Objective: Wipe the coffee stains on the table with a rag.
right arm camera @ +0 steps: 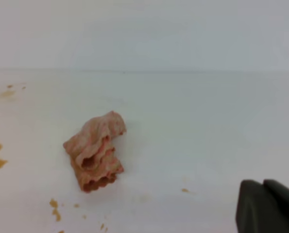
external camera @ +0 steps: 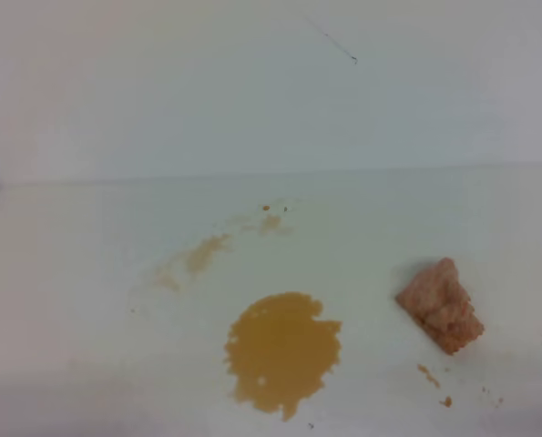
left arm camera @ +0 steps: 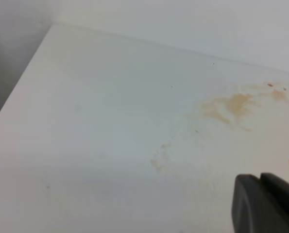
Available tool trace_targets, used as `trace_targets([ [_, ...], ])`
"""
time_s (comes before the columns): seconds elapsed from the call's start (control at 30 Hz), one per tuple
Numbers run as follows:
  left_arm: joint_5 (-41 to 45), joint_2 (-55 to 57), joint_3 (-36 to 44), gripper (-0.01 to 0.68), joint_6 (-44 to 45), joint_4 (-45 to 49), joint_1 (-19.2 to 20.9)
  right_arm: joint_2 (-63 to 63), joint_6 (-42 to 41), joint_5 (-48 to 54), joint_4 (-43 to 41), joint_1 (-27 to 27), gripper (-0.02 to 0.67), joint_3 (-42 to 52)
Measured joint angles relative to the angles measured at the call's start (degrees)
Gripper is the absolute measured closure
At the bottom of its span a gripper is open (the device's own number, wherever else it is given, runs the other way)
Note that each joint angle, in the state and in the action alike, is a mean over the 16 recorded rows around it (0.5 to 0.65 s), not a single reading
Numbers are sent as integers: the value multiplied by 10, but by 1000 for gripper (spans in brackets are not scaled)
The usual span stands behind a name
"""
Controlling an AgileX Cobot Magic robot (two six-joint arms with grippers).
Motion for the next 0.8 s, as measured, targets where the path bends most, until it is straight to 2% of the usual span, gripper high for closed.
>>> trace_targets([
  [0.33,0,0,0,675,0,0,0,1,0,-83,16,0,652,0],
  [0.8,-1,-2,3,675,0,0,0,-1,11,-173,126,0,652,-1],
])
